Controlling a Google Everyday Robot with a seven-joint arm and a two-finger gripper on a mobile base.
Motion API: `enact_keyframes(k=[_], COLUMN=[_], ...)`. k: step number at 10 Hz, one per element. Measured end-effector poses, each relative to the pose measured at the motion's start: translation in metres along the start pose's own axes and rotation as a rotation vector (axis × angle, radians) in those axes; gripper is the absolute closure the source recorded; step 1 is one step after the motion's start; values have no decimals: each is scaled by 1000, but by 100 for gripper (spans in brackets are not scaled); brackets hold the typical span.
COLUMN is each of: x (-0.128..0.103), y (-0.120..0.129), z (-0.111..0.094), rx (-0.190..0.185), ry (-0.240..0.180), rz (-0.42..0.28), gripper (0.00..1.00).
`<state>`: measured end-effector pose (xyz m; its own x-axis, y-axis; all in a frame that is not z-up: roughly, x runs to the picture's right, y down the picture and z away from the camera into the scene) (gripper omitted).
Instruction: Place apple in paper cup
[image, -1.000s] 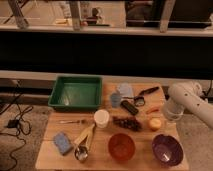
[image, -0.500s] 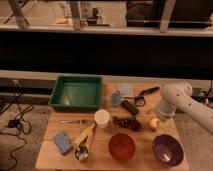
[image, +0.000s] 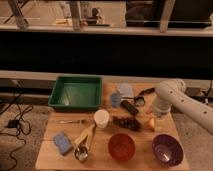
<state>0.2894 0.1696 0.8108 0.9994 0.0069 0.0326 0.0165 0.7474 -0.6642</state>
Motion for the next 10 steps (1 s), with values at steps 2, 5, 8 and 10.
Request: enact_keyframes(k=[2,5,8,10], x=[9,20,19,19], y=[-3,0,3,8], z=[10,33,44,47], rx=[-13,-39,-58,-66], ry=[4,-1,-21,-35], rz=[15,39,44,45], gripper=[20,20,22,39])
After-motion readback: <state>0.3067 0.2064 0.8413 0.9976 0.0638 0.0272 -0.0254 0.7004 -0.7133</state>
